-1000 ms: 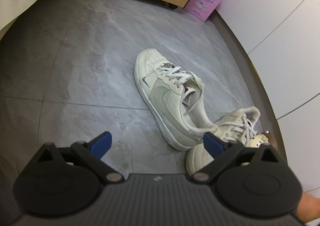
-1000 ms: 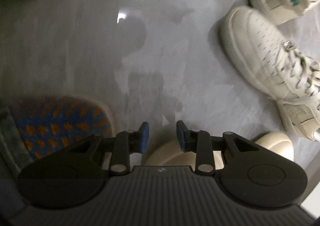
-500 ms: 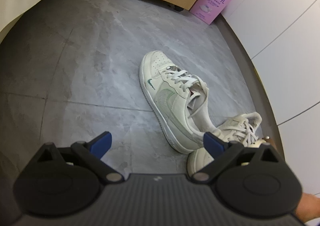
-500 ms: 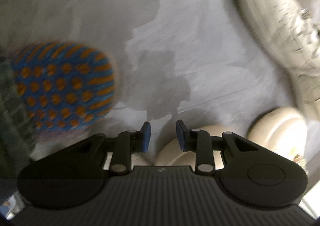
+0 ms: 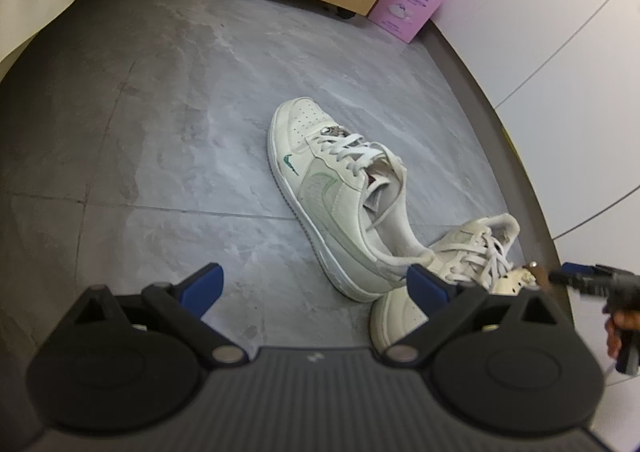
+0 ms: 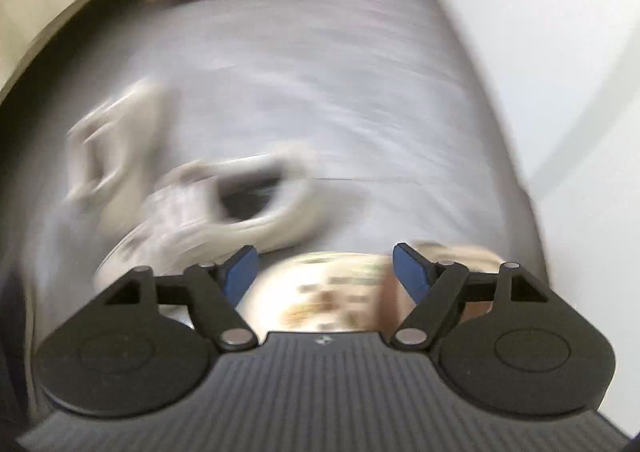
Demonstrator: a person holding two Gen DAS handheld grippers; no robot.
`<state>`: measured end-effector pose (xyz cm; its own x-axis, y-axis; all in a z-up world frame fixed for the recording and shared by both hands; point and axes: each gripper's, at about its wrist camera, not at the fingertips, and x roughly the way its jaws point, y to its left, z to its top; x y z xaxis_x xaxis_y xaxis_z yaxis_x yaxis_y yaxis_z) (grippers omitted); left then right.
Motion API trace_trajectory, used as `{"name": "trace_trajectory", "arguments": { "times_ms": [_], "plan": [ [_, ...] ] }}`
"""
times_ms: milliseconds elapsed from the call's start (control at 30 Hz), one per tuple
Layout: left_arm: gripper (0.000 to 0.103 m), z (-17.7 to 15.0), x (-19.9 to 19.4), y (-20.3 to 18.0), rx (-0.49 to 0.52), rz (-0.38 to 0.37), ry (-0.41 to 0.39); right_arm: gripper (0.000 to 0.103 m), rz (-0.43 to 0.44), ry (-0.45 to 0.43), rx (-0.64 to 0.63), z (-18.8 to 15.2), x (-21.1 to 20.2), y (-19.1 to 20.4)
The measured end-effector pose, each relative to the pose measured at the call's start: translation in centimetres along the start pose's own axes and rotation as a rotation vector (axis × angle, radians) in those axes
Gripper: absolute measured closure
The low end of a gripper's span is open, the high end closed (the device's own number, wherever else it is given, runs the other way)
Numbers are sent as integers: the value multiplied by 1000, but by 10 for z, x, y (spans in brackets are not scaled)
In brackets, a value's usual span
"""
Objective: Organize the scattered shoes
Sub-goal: 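Lower the cream clog beside the other clog and open the right tool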
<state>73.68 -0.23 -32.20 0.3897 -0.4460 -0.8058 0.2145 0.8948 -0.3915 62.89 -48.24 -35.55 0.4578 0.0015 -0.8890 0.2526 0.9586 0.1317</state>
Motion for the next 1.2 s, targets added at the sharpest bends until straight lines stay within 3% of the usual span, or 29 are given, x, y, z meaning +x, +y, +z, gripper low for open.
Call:
{"name": "trace_trajectory", "arguments": {
  "times_ms": [67, 167, 300, 367, 500, 533, 600, 667, 933, 1000, 1100, 1133, 1200],
  "plan": [
    [4, -1, 0, 1, 0, -2, 3, 28, 2, 7, 153, -7, 10, -28],
    [4, -1, 0, 2, -4, -3, 9, 34, 44, 39, 262, -20, 39, -26],
    [4, 0, -1, 8, -24, -10, 4, 33, 97, 86, 99, -10, 50, 1],
    [4, 1, -1, 10, -36, -12, -1, 30, 87, 168, 25, -10, 68, 6],
    [4, 2, -2, 10, -40, -15, -5, 34, 118, 223, 88, -7, 89, 8],
    [4, 1, -3, 9, -36, -14, -5, 36, 125, 236, 70, -6, 82, 8],
    [4, 1, -3, 9, -33, -13, -4, 56, 140, 264, 37, -3, 67, 8],
    [4, 1, -3, 10, -38, -13, -5, 63, 155, 293, 3, -1, 52, 9],
    [4, -1, -1, 4, -16, -15, 3, 61, 190, 348, 29, -15, 22, -4],
    [4, -2, -1, -2, 15, -19, 1, 58, 170, 327, 32, -16, 17, -6],
    [4, -8, 0, -16, 93, -24, -5, 57, 88, 162, 64, -20, -4, -2],
    [4, -10, 0, -22, 128, -28, -7, 48, 87, 120, 88, -24, -11, -1],
    [4, -16, 1, -37, 208, -35, -6, 44, 70, 32, 120, -31, -27, 5]
  ]
}}
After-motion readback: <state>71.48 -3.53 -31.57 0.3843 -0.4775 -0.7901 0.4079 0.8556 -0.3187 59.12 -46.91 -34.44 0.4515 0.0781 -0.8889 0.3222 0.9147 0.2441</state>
